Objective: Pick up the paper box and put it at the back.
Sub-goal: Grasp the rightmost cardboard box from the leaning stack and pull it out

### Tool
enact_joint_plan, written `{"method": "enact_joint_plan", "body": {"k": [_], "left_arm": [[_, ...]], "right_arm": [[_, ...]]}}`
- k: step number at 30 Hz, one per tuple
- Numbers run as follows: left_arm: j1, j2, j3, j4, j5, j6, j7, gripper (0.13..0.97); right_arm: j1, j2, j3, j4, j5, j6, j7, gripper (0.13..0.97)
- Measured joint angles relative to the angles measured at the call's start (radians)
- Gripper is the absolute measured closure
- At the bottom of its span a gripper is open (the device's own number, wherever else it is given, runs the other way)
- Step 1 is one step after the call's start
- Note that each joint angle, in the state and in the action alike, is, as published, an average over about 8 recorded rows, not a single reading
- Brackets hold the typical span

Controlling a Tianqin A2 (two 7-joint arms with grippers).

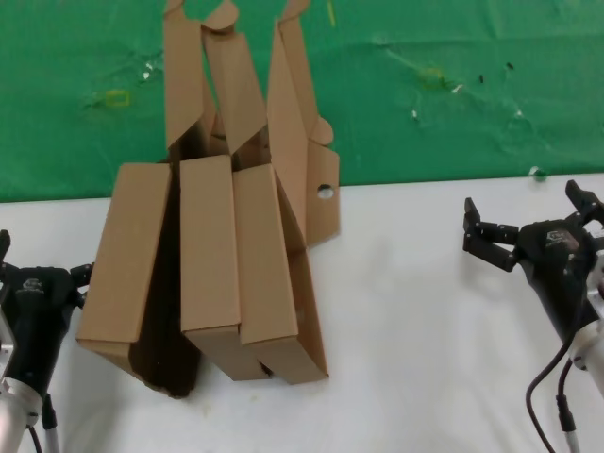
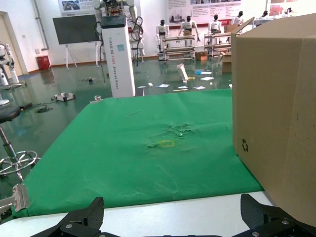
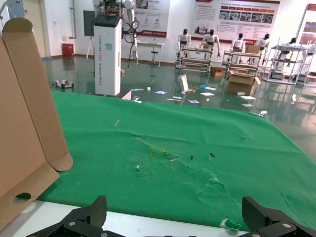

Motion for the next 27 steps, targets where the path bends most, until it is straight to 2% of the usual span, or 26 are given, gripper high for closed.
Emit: {"method": "enact_joint_plan", "body": {"k": [11, 16, 23, 27], "left_arm": [[0.0, 0.0, 0.0, 0.0, 0.0, 0.0, 0.0, 0.132], [0.0, 0.0, 0.0, 0.0, 0.0, 0.0, 0.0, 0.158], [0.0, 0.0, 0.0, 0.0, 0.0, 0.0, 0.0, 0.173], [0.0, 0.0, 0.0, 0.0, 0.0, 0.0, 0.0, 0.23]], "right_arm": [[0.0, 0.0, 0.0, 0.0, 0.0, 0.0, 0.0, 0.129], [-0.015, -0.005, 0.02, 0.022, 0.005, -0.018, -0.011, 0.129], [-0.101, -0.003, 0.116, 0.167, 0.042, -0.107, -0.051, 0.129], [-0.162, 0.046, 0.147, 0.273, 0.042, -0.12, -0.043, 0.129]]}}
